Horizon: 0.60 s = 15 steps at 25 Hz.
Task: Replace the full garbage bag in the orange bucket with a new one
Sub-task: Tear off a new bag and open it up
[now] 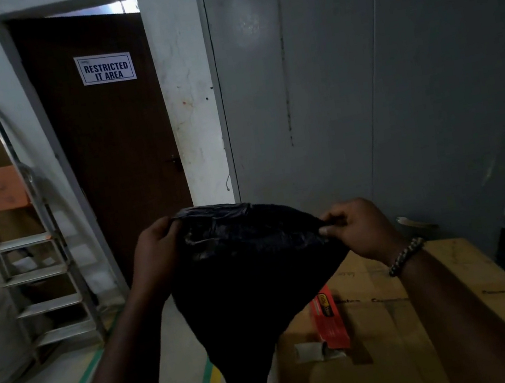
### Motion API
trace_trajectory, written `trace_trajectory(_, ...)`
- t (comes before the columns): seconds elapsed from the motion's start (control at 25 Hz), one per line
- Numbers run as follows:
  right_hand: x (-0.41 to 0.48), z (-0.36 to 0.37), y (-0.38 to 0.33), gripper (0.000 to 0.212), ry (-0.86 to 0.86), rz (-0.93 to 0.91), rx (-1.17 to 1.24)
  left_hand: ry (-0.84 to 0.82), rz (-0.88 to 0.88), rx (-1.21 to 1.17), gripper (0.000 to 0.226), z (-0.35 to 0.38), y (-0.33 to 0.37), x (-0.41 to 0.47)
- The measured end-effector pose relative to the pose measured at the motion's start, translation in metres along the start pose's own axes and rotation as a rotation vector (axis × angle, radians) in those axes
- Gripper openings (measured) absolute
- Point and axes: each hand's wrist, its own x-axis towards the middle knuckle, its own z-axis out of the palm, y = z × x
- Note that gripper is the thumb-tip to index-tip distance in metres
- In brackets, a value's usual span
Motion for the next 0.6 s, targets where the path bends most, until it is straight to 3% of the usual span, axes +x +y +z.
trace_trajectory(0.04, 0.001, -0.002, 0.003, 0.017, 0.068, -0.003, -0.075, -0.028, -0.015, -0.03, 0.02, 0.0, -0.001, -0.001)
trace_trajectory(0.16, 0.005, -0.006, 0.01, 0.03, 0.273, 0.024, -0.022, -0.072, -0.005, -0.035, 0.03, 0.0, -0.007, -0.001)
trace_trajectory(0.24, 0.005, -0.007, 0.008, 0.032, 0.346, 0.108, 0.167, -0.137, 0.003, -0.086, 0.037, -0.002, -0.007, -0.002)
trace_trajectory(0.32, 0.005, -0.009, 0.003, 0.029, 0.395, 0.242, 0.494, -0.334, 0.011, -0.203, 0.037, -0.007, -0.007, -0.003)
trace_trajectory(0.44, 0.003, -0.019, 0.002, 0.023, 0.273, 0.319, 0.872, -0.574, -0.017, -0.281, 0.053, -0.014, -0.008, -0.006)
trace_trajectory(0.52, 0.0, -0.025, 0.005, 0.038, 0.099, 0.211, 0.942, -0.464, 0.009, -0.231, 0.047, -0.011, -0.01, -0.004)
trace_trajectory(0.6, -0.002, -0.023, 0.014, 0.063, -0.029, 0.132, 0.751, -0.303, 0.012, -0.252, 0.03, -0.005, -0.009, -0.003)
